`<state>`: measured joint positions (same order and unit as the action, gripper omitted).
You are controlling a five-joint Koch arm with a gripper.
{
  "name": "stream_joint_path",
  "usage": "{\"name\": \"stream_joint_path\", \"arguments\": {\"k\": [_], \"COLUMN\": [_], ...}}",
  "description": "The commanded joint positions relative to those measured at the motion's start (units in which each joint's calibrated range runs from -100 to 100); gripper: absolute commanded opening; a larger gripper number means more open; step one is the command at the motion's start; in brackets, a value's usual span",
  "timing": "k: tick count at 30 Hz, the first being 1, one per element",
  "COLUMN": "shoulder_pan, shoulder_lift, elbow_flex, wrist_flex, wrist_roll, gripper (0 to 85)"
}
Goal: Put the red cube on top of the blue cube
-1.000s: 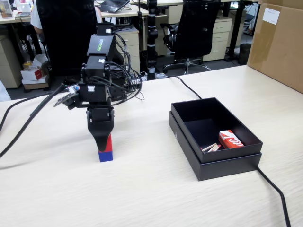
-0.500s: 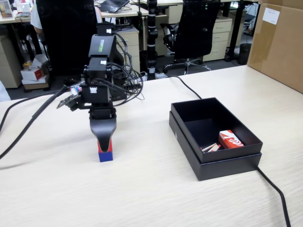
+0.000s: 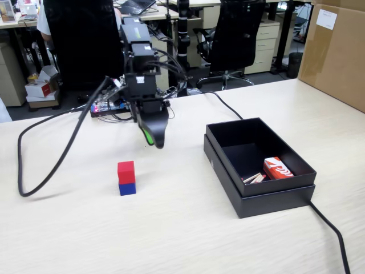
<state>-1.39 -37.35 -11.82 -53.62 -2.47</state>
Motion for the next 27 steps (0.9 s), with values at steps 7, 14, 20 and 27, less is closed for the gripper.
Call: {"name": "stream_joint_path", "arguments": {"k": [7, 14, 20, 27], "shoulder_pan": [2.00, 1.95, 1.71, 0.88], "shoulder_lift": [-30.98, -48.08, -58.87, -61.62], "elbow_flex": [-21.91, -40.85, -52.00, -62.88], "wrist_flex": [10.03, 19.36, 23.60, 36.13], "wrist_roll": [3.17, 3.17, 3.37, 2.20], "gripper": [50.4, 50.4, 50.4, 49.6]}}
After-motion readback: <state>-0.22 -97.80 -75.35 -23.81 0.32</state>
